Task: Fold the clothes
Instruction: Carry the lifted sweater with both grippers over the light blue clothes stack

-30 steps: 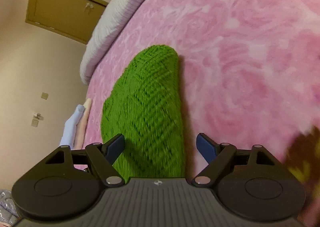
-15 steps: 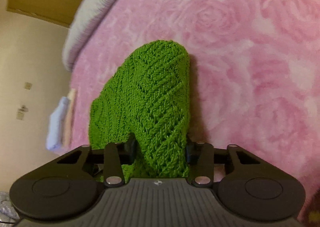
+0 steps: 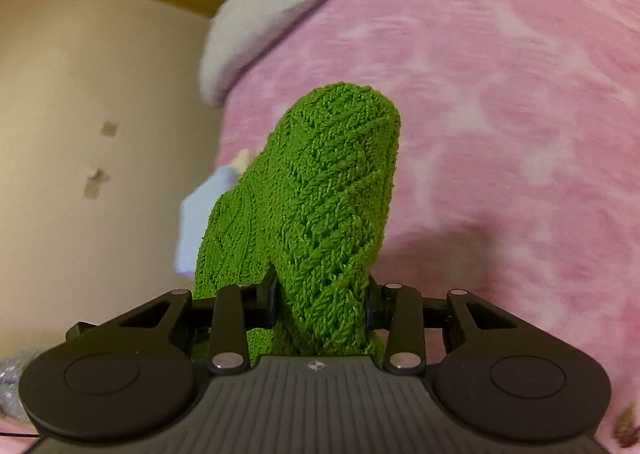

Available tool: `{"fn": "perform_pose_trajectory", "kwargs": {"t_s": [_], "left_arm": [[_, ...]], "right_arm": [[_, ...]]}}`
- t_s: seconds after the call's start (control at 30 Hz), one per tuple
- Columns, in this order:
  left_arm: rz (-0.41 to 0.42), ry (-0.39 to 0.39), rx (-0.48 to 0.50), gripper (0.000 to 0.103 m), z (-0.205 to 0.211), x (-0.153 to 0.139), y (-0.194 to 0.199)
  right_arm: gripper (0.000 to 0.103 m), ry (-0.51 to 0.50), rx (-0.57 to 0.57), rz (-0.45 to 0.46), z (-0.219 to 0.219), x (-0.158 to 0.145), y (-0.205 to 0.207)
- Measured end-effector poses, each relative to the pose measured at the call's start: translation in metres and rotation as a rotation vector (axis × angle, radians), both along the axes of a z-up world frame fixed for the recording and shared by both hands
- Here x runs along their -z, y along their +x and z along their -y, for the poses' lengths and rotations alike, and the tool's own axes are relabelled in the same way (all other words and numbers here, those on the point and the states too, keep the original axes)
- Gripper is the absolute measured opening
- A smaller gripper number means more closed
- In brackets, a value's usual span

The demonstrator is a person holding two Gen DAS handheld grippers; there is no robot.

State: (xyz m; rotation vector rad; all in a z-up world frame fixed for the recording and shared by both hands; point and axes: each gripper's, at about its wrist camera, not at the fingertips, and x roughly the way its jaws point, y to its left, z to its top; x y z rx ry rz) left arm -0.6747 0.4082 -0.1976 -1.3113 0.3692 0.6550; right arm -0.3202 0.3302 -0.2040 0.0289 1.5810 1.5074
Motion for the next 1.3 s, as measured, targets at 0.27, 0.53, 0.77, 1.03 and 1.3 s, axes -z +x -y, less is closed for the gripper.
{"fn": "perform_pose_trajectory", "kwargs": {"t_s": [0.27, 0.53, 0.77, 1.03, 1.3], "left_arm": [[-0.006, 0.074, -0.138, 0.016, -0.036, -0.055, -0.101], [-0.04, 0.108, -0.111, 0.016, -0.126, -0.061, -0.245], [-0.092, 0.184, -0.024, 0.016, -0.239, -0.061, -0.33], [-0.107, 0.199, 0.013, 0.016, -0.334, -0.017, -0.372], [-0.126, 0.129, 0.018, 0.016, -0.392, 0.046, -0.389]], "right_arm": [[0.037, 0.067, -0.107, -0.031, -0.077, -0.05, -0.107], [0.037, 0.084, -0.065, -0.063, -0.174, -0.051, -0.258], [0.038, 0.091, 0.017, -0.084, -0.257, -0.025, -0.344], [0.038, 0.083, 0.087, -0.101, -0.345, 0.019, -0.402], [0.039, 0.01, 0.071, -0.066, -0.394, 0.075, -0.423]]}}
